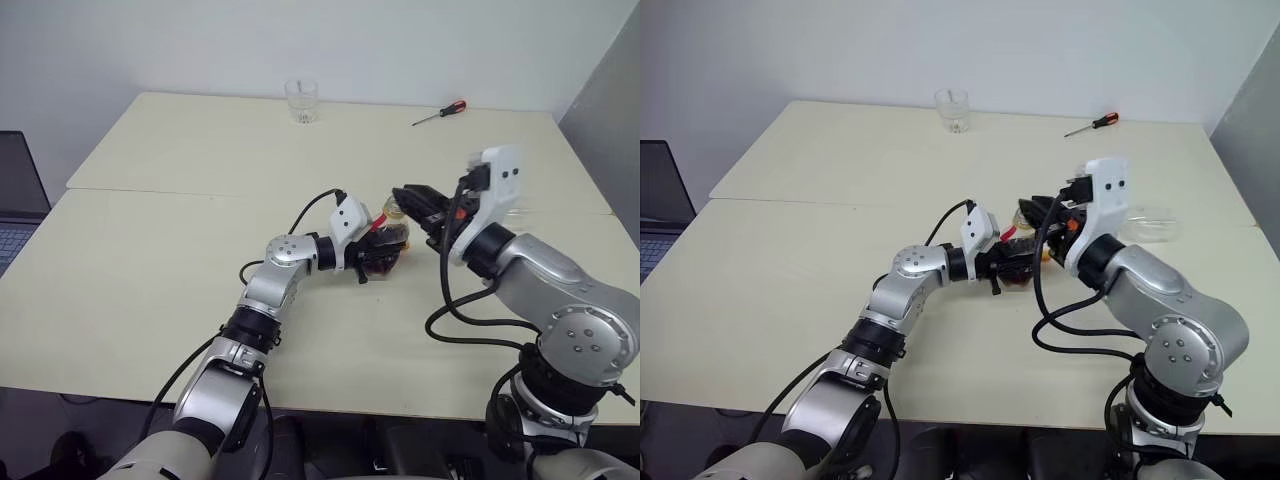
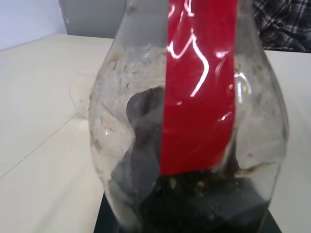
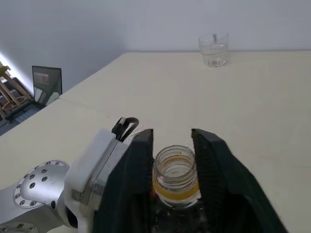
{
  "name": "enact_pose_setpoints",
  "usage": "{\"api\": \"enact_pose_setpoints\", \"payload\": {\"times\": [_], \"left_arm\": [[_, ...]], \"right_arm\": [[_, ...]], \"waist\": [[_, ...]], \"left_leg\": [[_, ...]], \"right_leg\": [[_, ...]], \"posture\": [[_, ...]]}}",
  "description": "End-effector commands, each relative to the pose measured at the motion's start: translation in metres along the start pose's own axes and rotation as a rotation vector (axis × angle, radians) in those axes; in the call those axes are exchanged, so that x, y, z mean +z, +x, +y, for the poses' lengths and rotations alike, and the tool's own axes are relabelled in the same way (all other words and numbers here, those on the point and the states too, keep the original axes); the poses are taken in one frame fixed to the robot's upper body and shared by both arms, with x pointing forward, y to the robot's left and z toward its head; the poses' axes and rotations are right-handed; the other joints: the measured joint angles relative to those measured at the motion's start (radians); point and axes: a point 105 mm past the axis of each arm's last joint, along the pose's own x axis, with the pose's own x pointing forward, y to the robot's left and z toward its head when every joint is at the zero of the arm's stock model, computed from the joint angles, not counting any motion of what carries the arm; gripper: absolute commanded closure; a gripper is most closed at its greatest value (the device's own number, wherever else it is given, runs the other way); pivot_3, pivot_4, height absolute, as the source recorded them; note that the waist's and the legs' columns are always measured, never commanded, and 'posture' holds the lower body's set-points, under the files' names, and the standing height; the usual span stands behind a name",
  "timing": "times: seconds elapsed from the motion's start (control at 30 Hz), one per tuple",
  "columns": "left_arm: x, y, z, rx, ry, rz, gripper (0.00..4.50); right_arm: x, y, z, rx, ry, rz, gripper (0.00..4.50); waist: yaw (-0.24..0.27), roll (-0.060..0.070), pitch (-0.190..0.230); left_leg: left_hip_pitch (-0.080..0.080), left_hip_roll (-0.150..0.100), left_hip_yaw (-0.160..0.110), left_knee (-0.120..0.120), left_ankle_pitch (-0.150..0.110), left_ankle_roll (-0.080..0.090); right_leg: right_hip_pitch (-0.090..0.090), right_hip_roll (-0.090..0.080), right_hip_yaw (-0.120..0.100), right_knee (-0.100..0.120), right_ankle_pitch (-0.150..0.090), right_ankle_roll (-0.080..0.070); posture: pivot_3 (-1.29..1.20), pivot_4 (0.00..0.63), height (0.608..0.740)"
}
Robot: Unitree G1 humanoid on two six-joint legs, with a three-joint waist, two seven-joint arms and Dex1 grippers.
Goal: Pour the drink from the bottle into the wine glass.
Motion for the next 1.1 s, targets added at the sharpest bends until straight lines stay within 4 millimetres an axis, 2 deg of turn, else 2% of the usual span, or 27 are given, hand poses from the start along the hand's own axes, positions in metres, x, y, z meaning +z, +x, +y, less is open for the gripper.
{"api": "enact_pose_setpoints", "payload": {"times": [0.03, 0.17, 0.27, 0.33, 0.43, 0.5, 0.6, 0.63, 0.73, 0.8, 0.83, 0.87, 0.93, 1.1], "left_arm": [[0.014, 0.000, 0.001, 0.001, 0.035, -0.044, 3.69], [0.013, -0.002, 0.002, 0.005, 0.037, -0.040, 3.69], [0.012, -0.004, 0.005, 0.024, 0.040, -0.038, 3.69], [0.013, -0.008, 0.013, 0.066, 0.040, -0.040, 3.69], [0.011, -0.020, 0.030, 0.151, 0.028, -0.033, 3.69], [0.009, -0.031, 0.043, 0.223, 0.025, -0.027, 3.69], [0.007, -0.049, 0.064, 0.343, 0.014, -0.027, 3.69], [0.005, -0.060, 0.075, 0.406, 0.012, -0.024, 3.69], [0.001, -0.089, 0.100, 0.570, 0.008, -0.018, 3.69], [0.000, -0.101, 0.110, 0.639, 0.011, -0.019, 3.69], [0.000, -0.110, 0.117, 0.694, 0.012, -0.019, 3.69], [0.000, -0.124, 0.127, 0.770, 0.012, -0.024, 3.69], [0.002, -0.142, 0.139, 0.877, 0.022, -0.032, 3.69], [0.005, -0.168, 0.152, 1.020, 0.058, -0.037, 3.69]], "right_arm": [[0.016, -0.006, -0.001, 0.003, -0.026, -0.070, 4.50], [0.030, -0.009, -0.007, -0.009, -0.018, -0.121, 4.50], [0.042, -0.014, -0.013, -0.013, -0.016, -0.168, 3.91], [0.053, -0.019, -0.020, -0.030, -0.018, -0.207, 3.25], [0.067, -0.030, -0.049, -0.158, -0.023, -0.258, 2.15], [0.070, -0.035, -0.065, -0.221, -0.020, -0.264, 1.43], [0.063, -0.038, -0.071, -0.231, -0.039, -0.222, 0.35], [0.052, -0.037, -0.068, -0.200, -0.036, -0.172, 0.00], [0.022, -0.032, -0.050, -0.086, -0.041, -0.037, 0.00], [0.010, -0.030, -0.037, -0.013, -0.043, 0.019, 0.00], [-0.003, -0.030, -0.023, 0.065, -0.056, 0.083, 0.00], [-0.025, -0.032, 0.000, 0.188, -0.109, 0.199, 0.00], [-0.051, -0.036, 0.026, 0.325, -0.137, 0.309, 0.00], [-0.050, -0.025, 0.048, 0.418, -0.138, 0.250, 0.00]], "waist": [[0.000, 0.000, 0.000], [-0.001, 0.000, 0.000], [0.000, 0.000, 0.000], [0.000, 0.000, 0.000], [0.000, 0.000, 0.000], [0.000, 0.000, 0.000], [-0.001, 0.000, 0.000], [-0.001, 0.000, 0.000], [-0.001, 0.000, 0.000], [-0.002, 0.000, 0.000], [-0.001, 0.000, 0.000], [0.001, 0.000, 0.000], [0.001, -0.002, -0.001], [0.002, -0.003, -0.001]], "left_leg": [[0.000, 0.000, 0.000, 0.000, 0.000, 0.000], [0.000, 0.000, 0.000, 0.000, 0.000, 0.000], [0.000, 0.000, 0.000, 0.000, 0.000, 0.000], [0.000, 0.000, 0.000, 0.000, 0.000, 0.000], [0.000, 0.000, 0.000, 0.000, 0.000, 0.000], [0.000, 0.000, 0.000, 0.000, 0.000, 0.000], [0.001, 0.000, 0.000, 0.000, 0.000, 0.000], [0.001, 0.000, 0.000, -0.001, 0.000, 0.000], [0.001, 0.001, 0.000, -0.001, 0.000, 0.000], [0.001, 0.001, 0.001, -0.001, 0.000, 0.000], [0.001, 0.001, 0.001, -0.001, 0.000, 0.000], [0.001, 0.001, 0.001, -0.001, 0.000, 0.000], [0.000, 0.001, 0.001, -0.001, 0.000, 0.000], [0.000, 0.000, 0.000, 0.001, 0.000, 0.000]], "right_leg": [[0.000, 0.000, 0.000, 0.000, 0.000, 0.000], [0.000, 0.000, 0.000, 0.000, 0.000, 0.000], [0.000, 0.000, 0.000, 0.000, 0.000, 0.000], [0.000, 0.000, 0.000, 0.000, 0.000, 0.000], [0.000, 0.000, 0.000, 0.000, 0.000, 0.000], [0.000, 0.000, 0.000, 0.000, 0.000, 0.000], [0.000, 0.000, 0.000, 0.000, 0.000, 0.000], [0.000, 0.000, 0.000, 0.000, 0.000, 0.000], [0.000, 0.000, 0.000, 0.000, 0.000, 0.000], [0.000, 0.000, 0.001, 0.000, 0.000, 0.000], [0.000, 0.000, 0.001, 0.000, 0.000, 0.000], [0.000, 0.000, 0.000, 0.000, 0.000, 0.000], [0.000, 0.000, 0.000, -0.001, 0.000, 0.000], [0.001, -0.001, -0.001, 0.000, -0.002, 0.005]], "posture": [[0.00, 0.150, 0.740], [0.00, 0.150, 0.740], [0.00, 0.150, 0.740], [0.00, 0.150, 0.740], [0.00, 0.150, 0.740], [0.00, 0.150, 0.740], [0.00, 0.150, 0.740], [0.00, 0.150, 0.740], [0.00, 0.150, 0.740], [0.00, 0.150, 0.740], [0.00, 0.150, 0.740], [0.00, 0.150, 0.740], [0.00, 0.150, 0.740], [0.00, 0.150, 0.740]]}}
